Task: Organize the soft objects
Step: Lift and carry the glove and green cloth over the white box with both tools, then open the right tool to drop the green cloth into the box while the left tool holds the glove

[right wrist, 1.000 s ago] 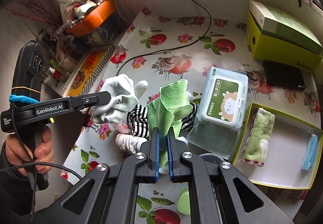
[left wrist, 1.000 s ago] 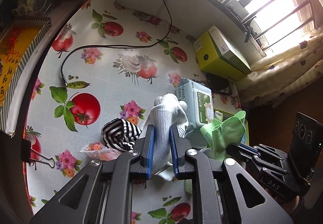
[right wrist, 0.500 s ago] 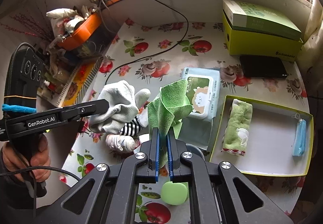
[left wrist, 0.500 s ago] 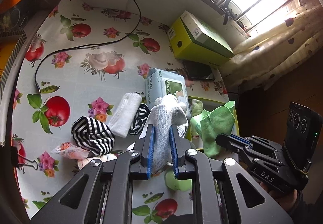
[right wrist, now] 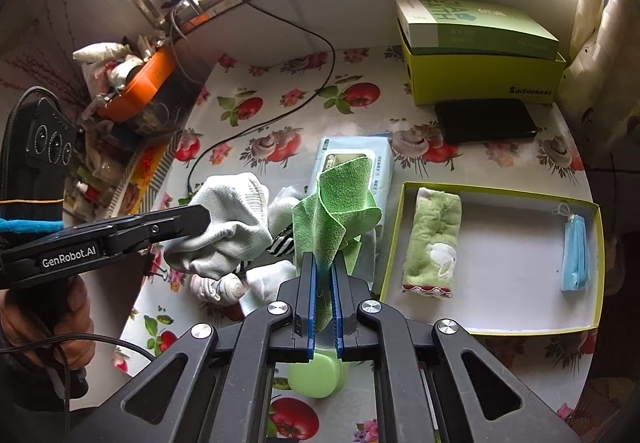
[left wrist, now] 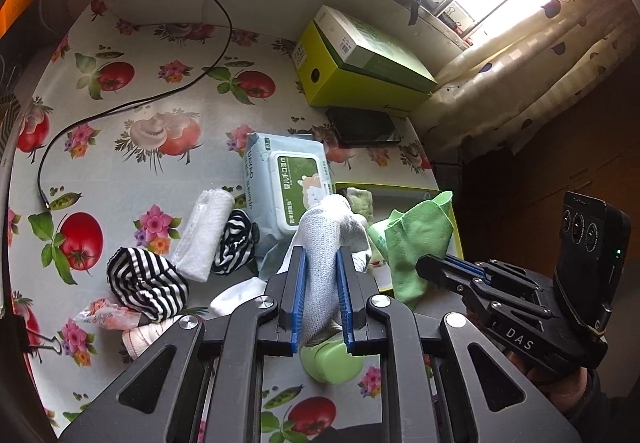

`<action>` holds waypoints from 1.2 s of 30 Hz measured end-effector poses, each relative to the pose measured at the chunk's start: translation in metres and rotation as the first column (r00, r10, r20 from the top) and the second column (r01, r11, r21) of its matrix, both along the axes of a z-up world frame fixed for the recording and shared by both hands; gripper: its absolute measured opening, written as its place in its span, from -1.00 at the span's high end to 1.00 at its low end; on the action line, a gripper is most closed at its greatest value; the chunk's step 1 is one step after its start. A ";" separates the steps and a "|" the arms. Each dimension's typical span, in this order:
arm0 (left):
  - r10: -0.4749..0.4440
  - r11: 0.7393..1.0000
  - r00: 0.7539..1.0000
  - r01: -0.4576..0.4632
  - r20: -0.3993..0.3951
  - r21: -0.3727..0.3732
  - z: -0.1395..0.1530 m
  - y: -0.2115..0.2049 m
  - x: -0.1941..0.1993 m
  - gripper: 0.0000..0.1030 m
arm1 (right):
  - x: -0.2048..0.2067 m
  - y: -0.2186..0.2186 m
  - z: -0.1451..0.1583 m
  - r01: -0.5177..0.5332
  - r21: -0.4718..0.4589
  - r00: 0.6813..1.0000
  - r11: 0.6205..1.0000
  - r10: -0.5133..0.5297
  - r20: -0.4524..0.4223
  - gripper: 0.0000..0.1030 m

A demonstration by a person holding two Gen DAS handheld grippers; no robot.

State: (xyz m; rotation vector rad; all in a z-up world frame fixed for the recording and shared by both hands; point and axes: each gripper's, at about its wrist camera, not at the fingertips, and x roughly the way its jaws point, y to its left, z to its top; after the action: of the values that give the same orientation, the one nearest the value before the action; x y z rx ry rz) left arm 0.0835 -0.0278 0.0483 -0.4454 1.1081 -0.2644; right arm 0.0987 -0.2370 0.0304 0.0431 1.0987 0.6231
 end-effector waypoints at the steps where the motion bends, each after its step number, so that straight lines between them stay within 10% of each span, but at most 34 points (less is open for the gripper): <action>1: -0.005 1.000 1.000 0.005 0.002 0.000 0.001 -0.003 0.002 0.70 | 0.001 -0.003 0.000 0.008 0.001 1.000 1.000 -0.008 0.000 0.87; 36: -0.249 0.968 0.967 0.250 -0.054 0.020 -0.033 -0.130 0.079 0.70 | 0.063 -0.138 -0.076 0.280 -0.101 0.954 0.955 -0.288 -0.079 0.87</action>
State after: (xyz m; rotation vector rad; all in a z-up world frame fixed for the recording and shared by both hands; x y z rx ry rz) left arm 0.1627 -0.1578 0.0156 -0.2892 1.2179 -0.4608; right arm 0.1617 -0.3749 -0.0459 0.1527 1.1827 0.3151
